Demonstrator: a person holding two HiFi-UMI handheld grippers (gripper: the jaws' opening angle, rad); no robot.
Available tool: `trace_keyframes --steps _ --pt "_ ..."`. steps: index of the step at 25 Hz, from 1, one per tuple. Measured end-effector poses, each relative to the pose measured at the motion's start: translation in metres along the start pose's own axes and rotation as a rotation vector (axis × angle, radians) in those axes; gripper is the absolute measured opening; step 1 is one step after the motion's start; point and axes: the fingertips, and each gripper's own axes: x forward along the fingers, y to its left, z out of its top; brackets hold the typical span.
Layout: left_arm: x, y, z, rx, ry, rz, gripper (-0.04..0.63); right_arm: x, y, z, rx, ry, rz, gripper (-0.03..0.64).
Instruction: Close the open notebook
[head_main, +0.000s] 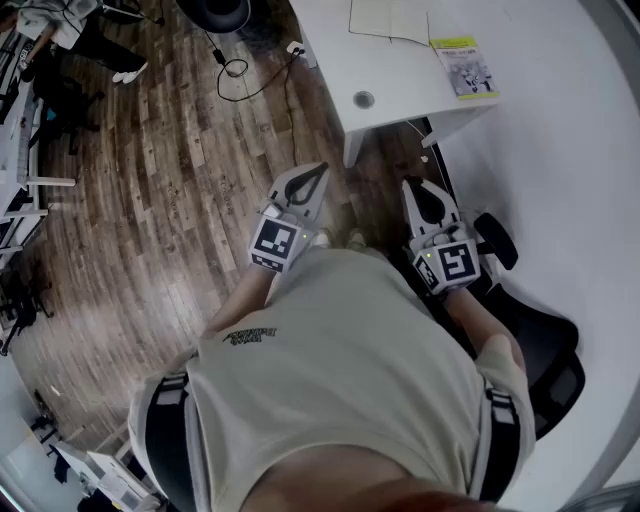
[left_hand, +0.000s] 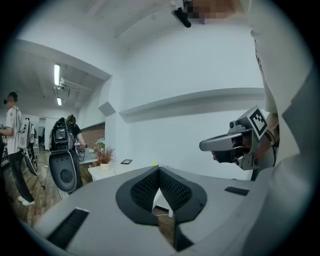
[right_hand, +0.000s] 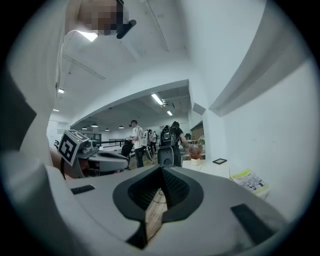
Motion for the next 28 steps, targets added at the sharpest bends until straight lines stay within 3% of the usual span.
trace_keyframes --steps 15,20,28 --pt "0.019 -0.001 -0.003 -0.041 0.029 0.007 0.008 0.003 -0.021 -0.002 0.033 -0.004 0.004 0.003" --pt "0.03 -0.009 -0.001 -0.055 -0.002 -0.023 0.008 0.002 -0.036 -0.005 0.042 -0.003 0.001 0.003" --pt "0.053 -0.001 -0.008 -0.052 0.041 0.067 0.008 0.002 -0.063 -0.008 0.04 -0.009 0.026 0.003"
